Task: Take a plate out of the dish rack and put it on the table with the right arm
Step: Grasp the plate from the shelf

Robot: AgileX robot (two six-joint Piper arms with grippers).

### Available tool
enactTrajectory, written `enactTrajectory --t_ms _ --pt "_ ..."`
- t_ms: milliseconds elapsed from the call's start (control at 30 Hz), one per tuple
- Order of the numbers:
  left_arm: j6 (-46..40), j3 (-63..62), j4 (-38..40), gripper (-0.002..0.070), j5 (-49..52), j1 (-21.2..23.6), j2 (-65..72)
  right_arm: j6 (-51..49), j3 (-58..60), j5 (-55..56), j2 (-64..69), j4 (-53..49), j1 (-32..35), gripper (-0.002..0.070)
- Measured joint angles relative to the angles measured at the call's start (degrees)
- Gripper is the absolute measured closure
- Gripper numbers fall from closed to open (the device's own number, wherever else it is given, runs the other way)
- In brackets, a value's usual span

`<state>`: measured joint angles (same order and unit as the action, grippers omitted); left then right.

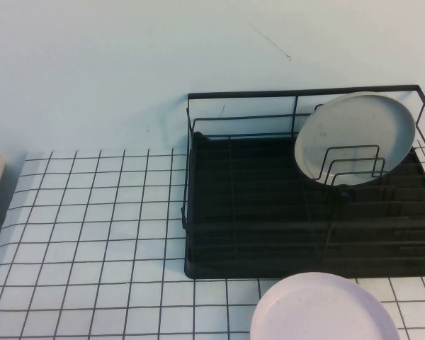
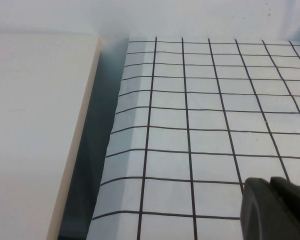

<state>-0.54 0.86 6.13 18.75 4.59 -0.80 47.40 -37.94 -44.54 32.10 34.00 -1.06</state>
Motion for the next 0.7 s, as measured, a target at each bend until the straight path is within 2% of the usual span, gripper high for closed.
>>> enactTrajectory --t_ms 100,167,233,267,400,700 --pt "0.0 0.0 0.0 0.0677 0.0 0.0 0.0 5.67 -6.27 -2.33 7.4 -0.1 0.0 0.0412" --pt "0.0 0.0 0.0 0.0677 0.0 0.0 0.0 10.57 -9.59 -2.57 11.93 0.2 0.0 0.0253" --pt "0.0 0.0 0.0 0.0677 0.0 0.0 0.0 15.03 -12.21 -2.43 15.85 0.4 0.0 0.016" --pt "0.0 0.0 0.0 0.0677 0.0 0.0 0.0 16.74 -13.32 -2.02 18.03 0.65 0.0 0.0135" --pt "0.0 0.0 0.0 0.0677 0.0 0.0 0.0 21.31 -18.87 1.19 26.64 0.83 0.0 0.0086" --pt "0.0 0.0 0.0 0.0677 0.0 0.0 0.0 23.55 -29.71 3.44 39.32 1.04 0.0 0.0077"
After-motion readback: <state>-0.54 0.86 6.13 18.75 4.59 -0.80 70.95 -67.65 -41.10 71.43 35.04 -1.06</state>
